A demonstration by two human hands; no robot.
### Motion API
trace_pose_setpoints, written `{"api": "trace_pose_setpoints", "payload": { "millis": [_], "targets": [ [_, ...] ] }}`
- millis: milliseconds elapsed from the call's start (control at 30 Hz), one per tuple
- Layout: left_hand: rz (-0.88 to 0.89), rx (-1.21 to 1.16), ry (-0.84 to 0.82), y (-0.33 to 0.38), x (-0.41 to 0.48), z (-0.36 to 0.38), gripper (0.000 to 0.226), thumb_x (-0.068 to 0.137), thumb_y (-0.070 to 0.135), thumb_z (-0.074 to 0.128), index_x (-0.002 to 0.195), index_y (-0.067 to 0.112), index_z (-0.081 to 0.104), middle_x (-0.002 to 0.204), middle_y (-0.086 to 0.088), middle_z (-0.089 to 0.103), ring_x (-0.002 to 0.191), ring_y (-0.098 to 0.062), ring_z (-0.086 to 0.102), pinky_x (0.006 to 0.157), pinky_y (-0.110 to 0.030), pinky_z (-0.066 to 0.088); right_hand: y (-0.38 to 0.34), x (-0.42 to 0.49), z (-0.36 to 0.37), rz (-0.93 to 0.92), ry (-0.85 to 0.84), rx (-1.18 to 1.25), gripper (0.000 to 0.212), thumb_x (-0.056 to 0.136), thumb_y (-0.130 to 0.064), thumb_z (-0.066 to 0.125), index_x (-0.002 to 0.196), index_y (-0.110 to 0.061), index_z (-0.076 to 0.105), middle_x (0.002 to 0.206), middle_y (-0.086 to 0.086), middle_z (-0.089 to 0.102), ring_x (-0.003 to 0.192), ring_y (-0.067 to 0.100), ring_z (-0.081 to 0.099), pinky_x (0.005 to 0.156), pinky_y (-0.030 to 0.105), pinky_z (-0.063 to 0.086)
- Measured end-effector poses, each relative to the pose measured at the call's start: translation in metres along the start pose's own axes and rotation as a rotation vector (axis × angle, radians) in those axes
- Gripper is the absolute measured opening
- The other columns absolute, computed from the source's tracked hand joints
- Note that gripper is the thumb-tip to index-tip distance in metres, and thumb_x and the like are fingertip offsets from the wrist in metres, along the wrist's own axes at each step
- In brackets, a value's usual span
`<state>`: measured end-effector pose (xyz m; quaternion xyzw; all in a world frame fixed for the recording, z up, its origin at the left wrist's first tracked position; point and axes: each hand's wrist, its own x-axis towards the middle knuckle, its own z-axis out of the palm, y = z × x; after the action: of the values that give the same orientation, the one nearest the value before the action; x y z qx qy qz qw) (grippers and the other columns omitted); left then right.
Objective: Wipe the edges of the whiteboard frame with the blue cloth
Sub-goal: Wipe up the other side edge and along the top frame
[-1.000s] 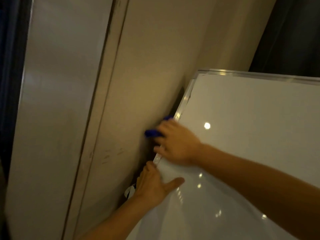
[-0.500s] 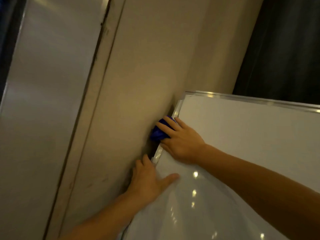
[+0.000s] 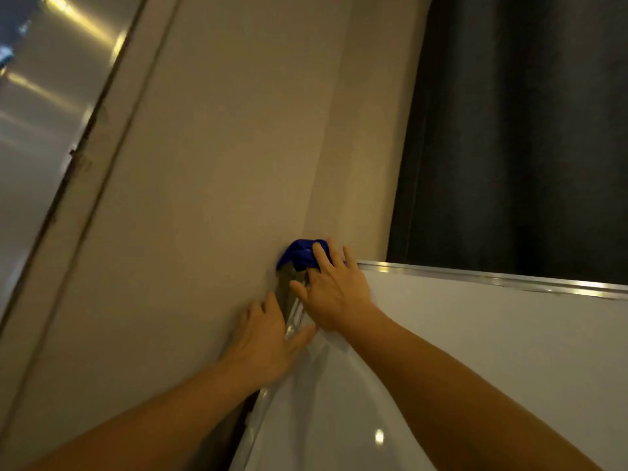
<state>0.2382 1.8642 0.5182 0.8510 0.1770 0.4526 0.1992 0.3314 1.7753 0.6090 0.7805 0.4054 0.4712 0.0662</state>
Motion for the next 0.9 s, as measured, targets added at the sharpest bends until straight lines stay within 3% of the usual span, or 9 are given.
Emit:
{"api": "trace_pose_setpoints", "payload": {
  "millis": [267,333,433,533,633,700,800,900],
  "targets": [
    [0.218,0.207,0.001,0.052,0.04,0.0,0.092,0.076,0.075,0.049,0.142,0.014,0.027,0.136,-0.011,0.041,0.121,-0.026,0.041,0.1,-0.039,0.04,0.08,-0.035,-0.022,0.107,0.096,0.105,0.07,0.098,-0.06,0.013,0.154,-0.02,0.023,0.163,0.006,0.016,0.151,0.03,-0.001,0.121,0.049,-0.001],
    [0.229,0.215,-0.008,0.066,0.047,0.004,0.099,0.076,0.075,0.048,0.148,0.014,0.019,0.145,-0.013,0.035,0.13,-0.029,0.036,0.106,-0.042,0.037,0.103,-0.047,-0.034,0.143,0.091,0.099,0.074,0.096,-0.063,0.013,0.15,-0.016,0.031,0.159,0.008,0.026,0.149,0.032,0.008,0.121,0.049,0.004],
    [0.235,0.217,-0.031,0.089,0.059,0.014,0.106,0.074,0.078,0.046,0.15,0.015,0.009,0.153,-0.014,0.025,0.138,-0.033,0.027,0.11,-0.046,0.033,0.133,-0.06,-0.055,0.199,0.084,0.133,0.073,0.097,-0.063,0.017,0.128,-0.012,0.059,0.147,0.009,0.039,0.136,0.034,0.029,0.117,0.05,0.02],
    [0.26,0.214,0.044,0.102,0.066,0.021,0.097,0.067,0.087,0.032,0.139,0.022,0.029,0.137,-0.012,0.037,0.123,-0.032,0.037,0.097,-0.045,0.041,0.142,-0.059,-0.068,0.223,0.138,0.156,0.059,0.098,-0.056,0.032,0.103,-0.01,0.069,0.14,0.008,0.042,0.122,0.032,0.037,0.102,0.045,0.038],
    [0.258,0.205,0.131,0.101,0.074,0.015,0.091,0.065,0.09,0.024,0.126,0.026,0.042,0.129,-0.008,0.039,0.114,-0.029,0.036,0.093,-0.044,0.038,0.134,-0.051,-0.073,0.217,0.29,0.318,0.033,0.093,-0.041,0.057,0.099,-0.009,0.065,0.127,0.005,0.047,0.105,0.026,0.049,0.082,0.037,0.049],
    [0.283,0.214,0.175,0.092,0.081,0.007,0.089,0.063,0.093,0.017,0.116,0.028,0.049,0.124,-0.004,0.045,0.109,-0.027,0.036,0.093,-0.043,0.038,0.123,-0.041,-0.075,0.18,0.443,0.484,0.018,0.087,-0.029,0.068,0.097,-0.019,0.057,0.114,0.002,0.049,0.088,0.024,0.056,0.073,0.034,0.051],
    [0.348,0.187,0.216,0.073,0.094,-0.001,0.08,0.065,0.093,0.017,0.104,0.032,0.052,0.108,0.003,0.055,0.102,-0.023,0.039,0.086,-0.039,0.034,0.101,-0.016,-0.072,0.134,0.481,0.532,0.037,0.085,-0.017,0.067,0.112,-0.035,0.05,0.109,-0.001,0.047,0.086,0.024,0.057,0.07,0.035,0.053],
    [0.417,0.133,0.12,0.054,0.109,-0.01,0.074,0.067,0.09,0.029,0.109,0.032,0.05,0.108,0.008,0.058,0.1,-0.02,0.049,0.087,-0.04,0.037,0.072,0.015,-0.064,0.12,0.367,0.464,0.03,0.091,-0.014,0.058,0.118,-0.027,0.063,0.113,0.001,0.05,0.094,0.025,0.055,0.077,0.038,0.052]
  ]
}}
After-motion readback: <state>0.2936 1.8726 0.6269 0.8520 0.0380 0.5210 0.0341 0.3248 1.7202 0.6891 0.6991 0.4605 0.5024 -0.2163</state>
